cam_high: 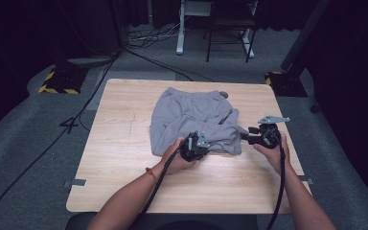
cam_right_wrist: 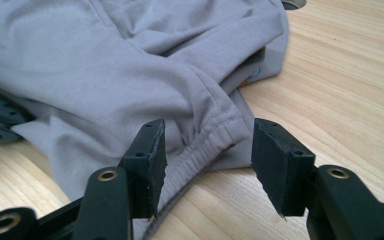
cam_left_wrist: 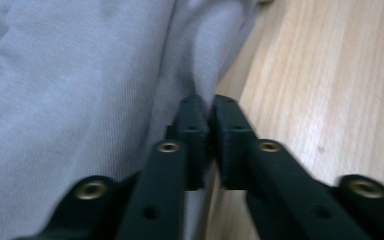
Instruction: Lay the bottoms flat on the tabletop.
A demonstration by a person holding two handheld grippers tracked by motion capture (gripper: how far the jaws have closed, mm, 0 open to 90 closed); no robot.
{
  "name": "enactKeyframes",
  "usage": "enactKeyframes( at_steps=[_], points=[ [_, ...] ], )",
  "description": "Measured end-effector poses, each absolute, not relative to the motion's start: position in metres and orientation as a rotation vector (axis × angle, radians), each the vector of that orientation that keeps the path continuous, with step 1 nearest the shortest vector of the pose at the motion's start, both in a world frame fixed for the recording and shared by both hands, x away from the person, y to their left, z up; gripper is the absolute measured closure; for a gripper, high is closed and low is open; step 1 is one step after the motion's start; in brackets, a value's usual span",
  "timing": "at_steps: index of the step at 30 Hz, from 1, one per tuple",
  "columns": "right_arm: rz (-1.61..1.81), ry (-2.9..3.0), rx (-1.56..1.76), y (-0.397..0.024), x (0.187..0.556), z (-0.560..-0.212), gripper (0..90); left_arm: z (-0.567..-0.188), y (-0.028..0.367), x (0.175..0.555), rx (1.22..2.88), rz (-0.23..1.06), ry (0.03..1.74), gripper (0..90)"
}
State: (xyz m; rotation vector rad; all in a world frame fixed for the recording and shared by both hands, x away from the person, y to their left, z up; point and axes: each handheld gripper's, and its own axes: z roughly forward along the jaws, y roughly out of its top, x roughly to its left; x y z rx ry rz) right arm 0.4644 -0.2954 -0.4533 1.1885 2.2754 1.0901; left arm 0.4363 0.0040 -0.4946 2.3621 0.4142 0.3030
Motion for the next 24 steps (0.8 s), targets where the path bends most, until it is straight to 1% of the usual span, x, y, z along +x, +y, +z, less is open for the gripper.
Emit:
enactKeyframes(
  at_steps=[5,7,11,13,20,24],
  points=[
    [1.087,2.282,1.202,-0.298,0.465,-0.457,47.5,-0.487,0.02,0.431,2.364,0.226,0.336,89.4],
    [1.081,2.277,1.205,-0.299,0.465,-0.457,47.4,-0.48,0.029,0.425,2.369,0.224,0.306,89.4],
    [1.081,2.277,1.211,-0.301,0.464,-0.458,47.1,-0.466,0.056,0.41,2.341,0.144,0.239,89.4],
    [1.076,2.277,1.213,-0.302,0.463,-0.457,47.1,-0.463,0.071,0.399,2.354,0.126,0.206,89.3],
    [1.065,2.29,1.203,-0.3,0.462,-0.457,47.1,-0.459,0.129,0.364,2.342,0.1,0.218,89.0],
    [1.054,2.307,1.185,-0.295,0.46,-0.457,47.1,-0.463,0.153,0.356,2.339,0.099,0.259,88.3]
  ],
)
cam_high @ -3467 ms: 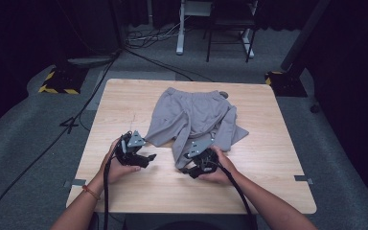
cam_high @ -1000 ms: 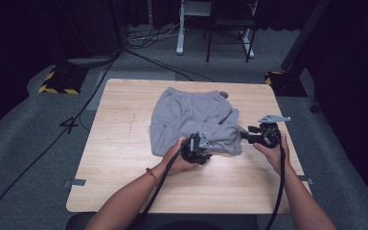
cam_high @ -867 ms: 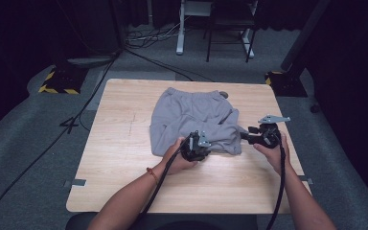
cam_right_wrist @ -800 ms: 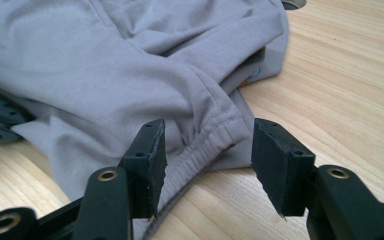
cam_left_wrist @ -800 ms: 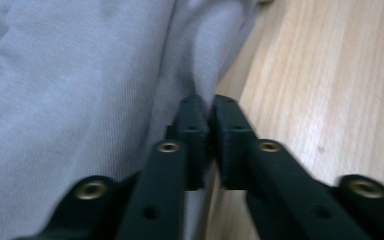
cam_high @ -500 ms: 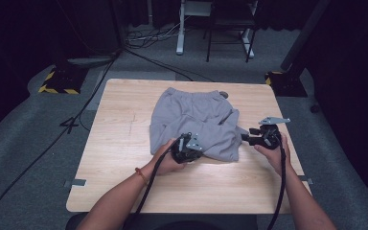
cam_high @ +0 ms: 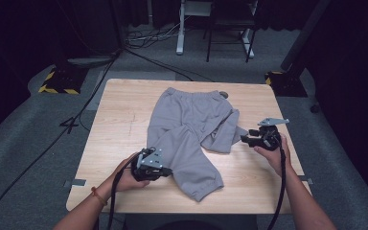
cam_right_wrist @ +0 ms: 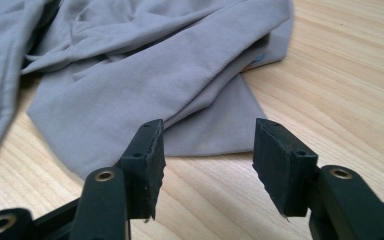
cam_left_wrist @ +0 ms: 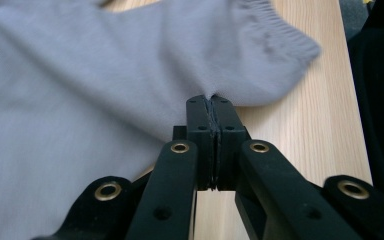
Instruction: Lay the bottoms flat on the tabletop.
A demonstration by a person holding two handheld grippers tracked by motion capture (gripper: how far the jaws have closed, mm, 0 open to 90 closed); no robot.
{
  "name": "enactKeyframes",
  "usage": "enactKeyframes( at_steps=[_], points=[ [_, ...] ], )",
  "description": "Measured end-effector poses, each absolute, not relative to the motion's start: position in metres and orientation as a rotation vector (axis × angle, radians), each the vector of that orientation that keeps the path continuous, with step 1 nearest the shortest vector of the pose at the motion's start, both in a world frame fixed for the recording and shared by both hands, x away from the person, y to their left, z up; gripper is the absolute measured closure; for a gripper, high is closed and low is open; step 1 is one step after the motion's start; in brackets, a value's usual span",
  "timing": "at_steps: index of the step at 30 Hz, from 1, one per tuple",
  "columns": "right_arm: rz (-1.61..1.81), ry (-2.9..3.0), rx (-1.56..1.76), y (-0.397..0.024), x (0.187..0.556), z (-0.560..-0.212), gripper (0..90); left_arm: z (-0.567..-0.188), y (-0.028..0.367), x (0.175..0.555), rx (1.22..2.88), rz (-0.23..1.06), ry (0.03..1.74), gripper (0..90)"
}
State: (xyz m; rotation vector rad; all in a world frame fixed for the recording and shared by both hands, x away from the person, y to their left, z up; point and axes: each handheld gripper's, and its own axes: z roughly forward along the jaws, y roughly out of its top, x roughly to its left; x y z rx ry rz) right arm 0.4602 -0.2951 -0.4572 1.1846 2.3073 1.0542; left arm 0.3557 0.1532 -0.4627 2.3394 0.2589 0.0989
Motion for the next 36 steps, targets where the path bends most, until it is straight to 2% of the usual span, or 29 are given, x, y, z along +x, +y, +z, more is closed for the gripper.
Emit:
enactKeyframes(
  at_steps=[5,6,8,9,11,15,18,22,25,29,34,36],
  points=[
    [1.027,2.342,1.144,-0.288,0.457,-0.459,46.6,-0.465,0.18,0.355,2.319,0.115,0.343,82.6],
    [1.028,2.35,1.13,-0.287,0.457,-0.459,46.6,-0.464,0.184,0.356,2.298,0.134,0.387,78.0],
    [1.05,2.368,1.105,-0.284,0.455,-0.459,46.5,-0.463,0.187,0.361,2.254,0.158,0.458,62.9],
    [1.068,2.376,1.098,-0.282,0.455,-0.46,46.3,-0.462,0.187,0.364,2.231,0.164,0.484,60.3],
    [1.101,2.393,1.087,-0.279,0.455,-0.46,45.8,-0.461,0.178,0.373,2.202,0.191,0.536,52.9],
    [1.129,2.397,1.057,-0.267,0.456,-0.46,43.7,-0.465,0.143,0.388,2.233,0.22,0.542,49.2],
    [1.132,2.411,1.034,-0.256,0.457,-0.46,43.4,-0.471,0.114,0.394,2.273,0.237,0.526,50.8],
    [1.095,2.459,0.999,-0.24,0.457,-0.47,43.3,-0.48,0.095,0.396,2.336,0.145,0.446,60.6],
    [1.09,2.498,0.986,-0.231,0.456,-0.478,43.4,-0.488,0.091,0.388,2.407,0.11,0.394,63.3],
    [1.074,2.516,0.995,-0.227,0.457,-0.485,43.5,-0.491,0.099,0.374,2.403,0.072,0.351,64.1],
    [1.032,2.508,1.03,-0.229,0.461,-0.488,44.3,-0.49,0.124,0.354,2.416,-0.089,0.216,64.7],
    [1.027,2.505,1.045,-0.232,0.462,-0.49,44.8,-0.49,0.133,0.349,2.415,-0.106,0.215,64.7]
  ],
)
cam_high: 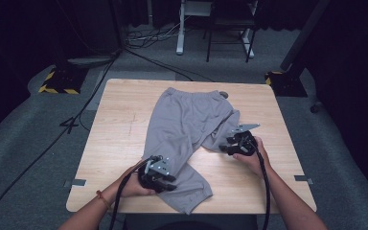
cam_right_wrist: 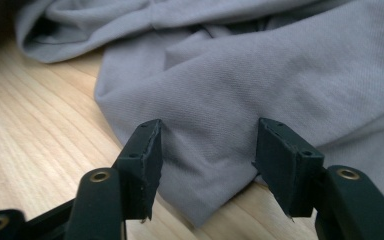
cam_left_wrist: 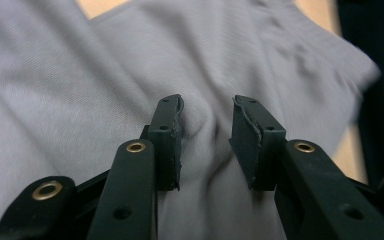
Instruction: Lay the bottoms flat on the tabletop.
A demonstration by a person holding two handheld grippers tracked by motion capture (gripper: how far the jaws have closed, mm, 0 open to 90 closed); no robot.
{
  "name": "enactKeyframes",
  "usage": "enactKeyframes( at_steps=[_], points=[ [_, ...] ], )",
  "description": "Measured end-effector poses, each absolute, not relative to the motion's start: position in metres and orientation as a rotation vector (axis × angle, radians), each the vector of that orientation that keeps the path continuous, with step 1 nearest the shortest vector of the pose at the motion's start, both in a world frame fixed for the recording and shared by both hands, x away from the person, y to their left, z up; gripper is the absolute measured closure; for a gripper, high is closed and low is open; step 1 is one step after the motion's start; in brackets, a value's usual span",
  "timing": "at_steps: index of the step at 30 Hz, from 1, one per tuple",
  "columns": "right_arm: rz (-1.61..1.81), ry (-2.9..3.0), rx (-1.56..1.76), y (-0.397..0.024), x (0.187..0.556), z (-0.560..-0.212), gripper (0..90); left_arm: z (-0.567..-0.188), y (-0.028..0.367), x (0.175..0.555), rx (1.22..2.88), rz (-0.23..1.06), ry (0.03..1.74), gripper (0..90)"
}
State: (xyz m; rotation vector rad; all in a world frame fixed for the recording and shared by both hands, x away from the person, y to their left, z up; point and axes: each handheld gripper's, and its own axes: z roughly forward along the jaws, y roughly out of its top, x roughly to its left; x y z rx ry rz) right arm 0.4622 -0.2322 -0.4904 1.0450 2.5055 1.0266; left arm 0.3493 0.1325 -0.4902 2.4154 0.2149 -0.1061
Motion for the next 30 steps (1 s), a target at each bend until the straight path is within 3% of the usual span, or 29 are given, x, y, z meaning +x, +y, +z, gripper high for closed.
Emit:
enactKeyframes(
  at_steps=[3,6,7,10,12,17,23,30],
  points=[
    [0.993,2.487,1.07,-0.237,0.463,-0.49,46.1,-0.488,0.142,0.341,2.439,-0.109,0.202,63.3],
    [0.966,2.472,1.074,-0.241,0.463,-0.489,53.9,-0.485,0.147,0.334,2.453,-0.068,0.214,58.2],
    [0.962,2.473,1.072,-0.244,0.463,-0.488,58.8,-0.483,0.148,0.334,2.436,-0.044,0.253,52.4],
    [0.959,2.478,1.057,-0.249,0.461,-0.487,76.3,-0.478,0.151,0.342,2.354,0.02,0.345,47.4],
    [0.951,2.484,1.036,-0.252,0.458,-0.486,83.6,-0.475,0.149,0.352,2.317,0.09,0.443,39.6],
    [0.957,2.462,0.996,-0.262,0.45,-0.472,84.8,-0.472,0.136,0.389,2.269,0.244,0.603,37.0],
    [1.068,2.302,1.012,-0.294,0.442,-0.434,85.9,-0.483,0.118,0.429,2.296,0.286,0.675,42.1],
    [1.16,2.061,1.156,-0.342,0.439,-0.41,85.8,-0.494,0.116,0.439,2.321,0.273,0.689,44.0]
  ],
)
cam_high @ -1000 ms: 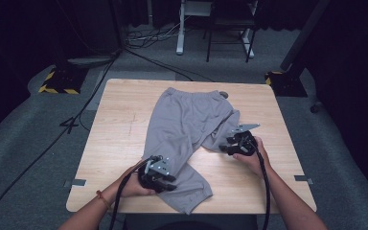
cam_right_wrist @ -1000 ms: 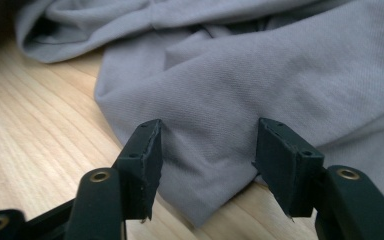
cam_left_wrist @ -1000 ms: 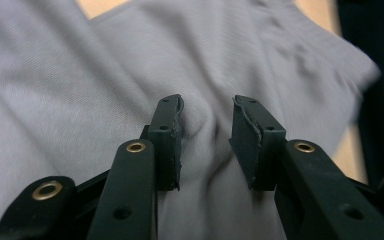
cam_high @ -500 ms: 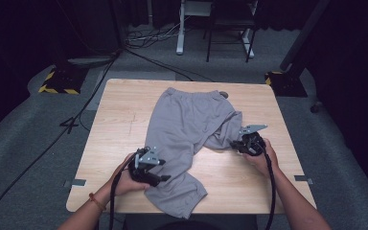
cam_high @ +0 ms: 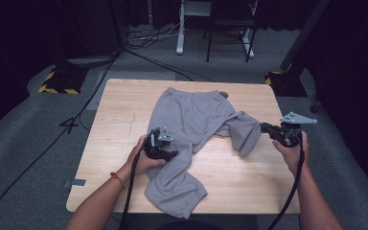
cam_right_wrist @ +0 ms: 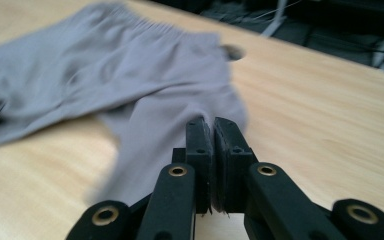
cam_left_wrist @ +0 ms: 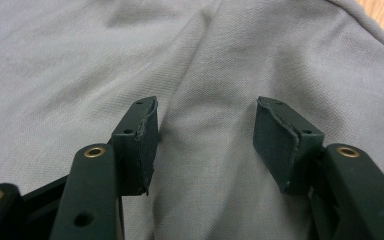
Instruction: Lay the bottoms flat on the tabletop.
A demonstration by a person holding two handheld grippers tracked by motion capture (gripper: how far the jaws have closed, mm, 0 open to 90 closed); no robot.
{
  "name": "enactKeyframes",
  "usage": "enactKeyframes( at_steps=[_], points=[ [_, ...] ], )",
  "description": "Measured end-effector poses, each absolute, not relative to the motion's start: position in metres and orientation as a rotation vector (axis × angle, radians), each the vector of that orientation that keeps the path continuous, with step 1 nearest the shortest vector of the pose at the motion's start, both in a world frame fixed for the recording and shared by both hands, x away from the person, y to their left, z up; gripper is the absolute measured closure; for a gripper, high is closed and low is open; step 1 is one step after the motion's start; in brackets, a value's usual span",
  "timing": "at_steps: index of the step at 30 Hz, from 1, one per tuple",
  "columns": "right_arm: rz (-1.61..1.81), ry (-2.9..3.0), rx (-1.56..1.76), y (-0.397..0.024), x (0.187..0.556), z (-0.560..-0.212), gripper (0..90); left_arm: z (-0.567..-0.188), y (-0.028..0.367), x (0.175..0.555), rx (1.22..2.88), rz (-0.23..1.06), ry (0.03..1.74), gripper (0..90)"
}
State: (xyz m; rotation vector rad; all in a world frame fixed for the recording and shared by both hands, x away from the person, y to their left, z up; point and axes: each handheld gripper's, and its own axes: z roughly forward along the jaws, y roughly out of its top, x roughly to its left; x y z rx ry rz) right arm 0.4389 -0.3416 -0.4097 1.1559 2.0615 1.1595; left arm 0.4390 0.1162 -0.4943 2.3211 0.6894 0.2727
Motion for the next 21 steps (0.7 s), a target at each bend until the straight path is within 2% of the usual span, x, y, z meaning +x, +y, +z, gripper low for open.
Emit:
enactKeyframes(
  at_steps=[7,11,15,21],
  points=[
    [1.251,2.028,1.153,-0.36,0.431,-0.401,87.0,-0.493,0.144,0.444,2.324,0.247,0.729,44.0],
    [1.415,2.212,0.955,-0.348,0.42,-0.396,87.1,-0.493,0.159,0.441,2.327,0.246,0.748,44.5],
    [1.381,2.461,0.695,-0.296,0.394,-0.403,87.4,-0.492,0.166,0.435,2.329,0.25,0.767,44.3],
    [1.218,2.739,0.382,-0.21,0.343,-0.434,87.2,-0.494,0.172,0.424,2.312,0.265,0.763,43.0]
  ],
)
